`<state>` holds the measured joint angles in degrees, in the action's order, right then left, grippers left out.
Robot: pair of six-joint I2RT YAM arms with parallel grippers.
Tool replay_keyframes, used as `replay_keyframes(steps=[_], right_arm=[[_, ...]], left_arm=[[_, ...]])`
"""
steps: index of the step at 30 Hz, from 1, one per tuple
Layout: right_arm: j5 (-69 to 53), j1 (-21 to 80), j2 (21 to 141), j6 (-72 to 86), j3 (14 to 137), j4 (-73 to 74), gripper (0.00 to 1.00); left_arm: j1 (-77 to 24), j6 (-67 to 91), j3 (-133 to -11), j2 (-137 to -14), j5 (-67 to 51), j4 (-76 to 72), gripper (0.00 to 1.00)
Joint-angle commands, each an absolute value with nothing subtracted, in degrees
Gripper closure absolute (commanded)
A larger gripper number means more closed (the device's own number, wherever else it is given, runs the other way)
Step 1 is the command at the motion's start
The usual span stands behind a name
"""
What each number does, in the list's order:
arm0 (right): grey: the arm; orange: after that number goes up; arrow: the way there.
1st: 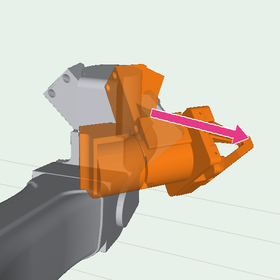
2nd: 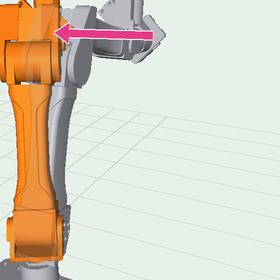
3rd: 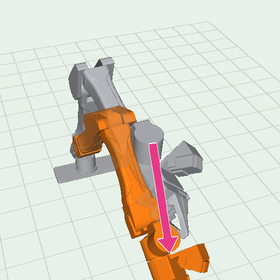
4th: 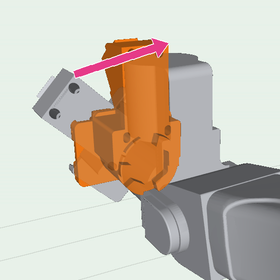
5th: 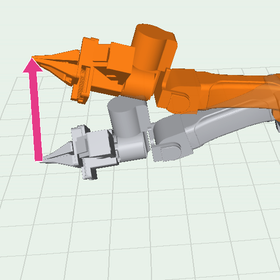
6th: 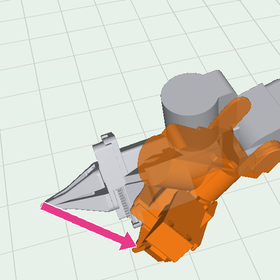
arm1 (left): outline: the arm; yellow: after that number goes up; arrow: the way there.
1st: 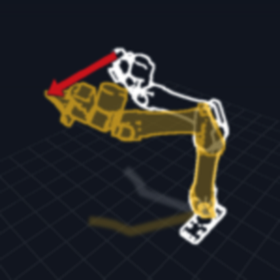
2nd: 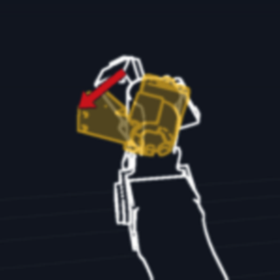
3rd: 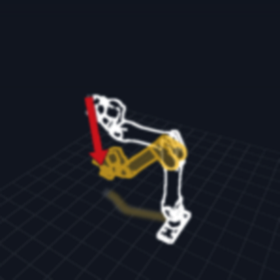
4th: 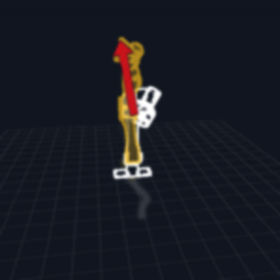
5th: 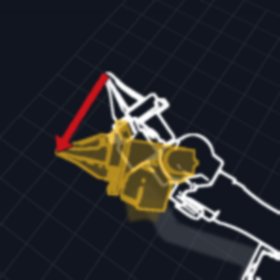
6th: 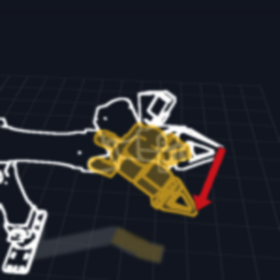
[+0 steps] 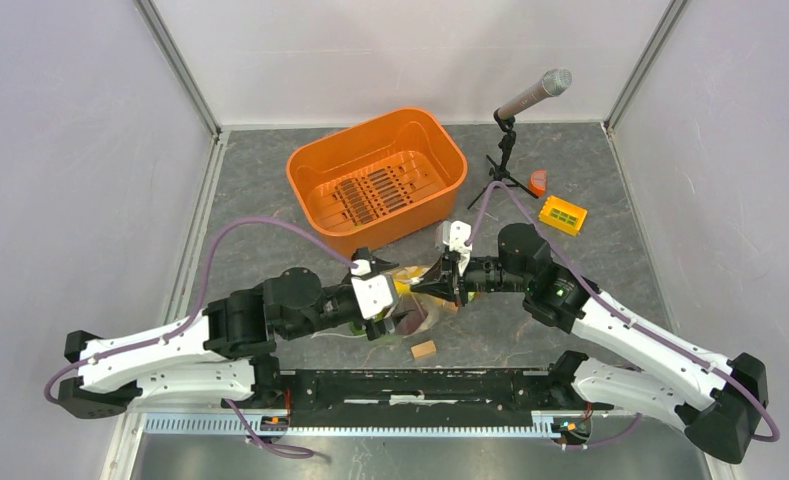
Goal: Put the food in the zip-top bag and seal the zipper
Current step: Zip the zipper food storage bag at the center of the board.
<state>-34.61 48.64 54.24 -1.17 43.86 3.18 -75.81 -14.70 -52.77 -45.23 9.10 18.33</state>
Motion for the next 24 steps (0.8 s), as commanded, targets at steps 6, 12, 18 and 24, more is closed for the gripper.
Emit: replay_keyframes(steps=[6, 12, 18, 24], right_arm=[[-36.50, 49.44, 53.26, -1.58, 42.37, -1.76, 1.00], [-36.47, 49.66, 52.85, -2.26, 42.36, -1.59, 1.00], [-36.04, 49.73, 52.15, -2.55, 42.01, -1.39, 1.00], [-36.13, 49.75, 51.97, -2.92, 42.10, -1.12, 1.00]], left_arm=[[-72.52, -24.99, -49.52, -46.65, 3.35, 9.86, 0.18], [-68.98, -23.52, -52.01, -48.30, -1.76, 11.70, 0.40], [-67.11, -22.93, -54.74, -50.24, -7.03, 17.21, 0.57], [-66.24, -22.14, -54.23, -50.61, -8.36, 14.77, 0.60]])
